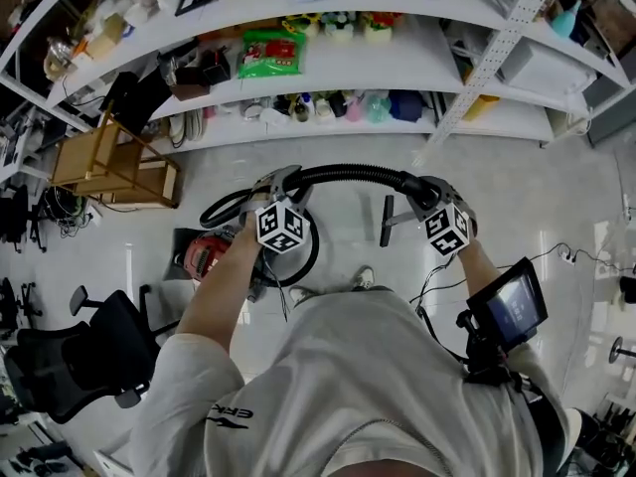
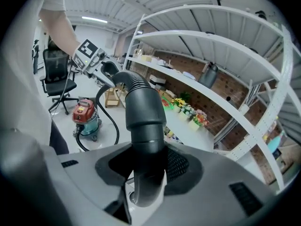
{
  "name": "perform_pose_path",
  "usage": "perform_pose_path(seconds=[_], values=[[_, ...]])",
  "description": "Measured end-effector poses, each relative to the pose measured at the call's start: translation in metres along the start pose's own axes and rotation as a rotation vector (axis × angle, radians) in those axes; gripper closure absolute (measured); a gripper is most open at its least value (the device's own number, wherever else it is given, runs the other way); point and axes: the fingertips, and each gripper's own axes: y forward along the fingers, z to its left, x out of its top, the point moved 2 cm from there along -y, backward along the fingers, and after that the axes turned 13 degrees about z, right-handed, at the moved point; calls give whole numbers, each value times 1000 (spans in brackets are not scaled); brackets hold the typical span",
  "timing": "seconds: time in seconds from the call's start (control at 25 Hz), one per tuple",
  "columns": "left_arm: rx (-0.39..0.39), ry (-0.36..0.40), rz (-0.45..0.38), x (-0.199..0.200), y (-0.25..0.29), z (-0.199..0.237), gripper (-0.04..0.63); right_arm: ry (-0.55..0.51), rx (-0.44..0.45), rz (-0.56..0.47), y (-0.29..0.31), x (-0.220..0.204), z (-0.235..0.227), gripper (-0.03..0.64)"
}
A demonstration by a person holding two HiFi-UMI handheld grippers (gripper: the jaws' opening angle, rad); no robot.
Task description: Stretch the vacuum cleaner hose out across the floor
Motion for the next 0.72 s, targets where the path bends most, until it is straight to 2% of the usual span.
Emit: perform_pose_path(seconds=[0.48,0.72], values=[[-60,115,-74,120,57,-29,411,137,-76,65,-20,-107,-64,457],[-116,171,-120,185,90,-32,411,234,-115,107,-28,-151,-100,457]])
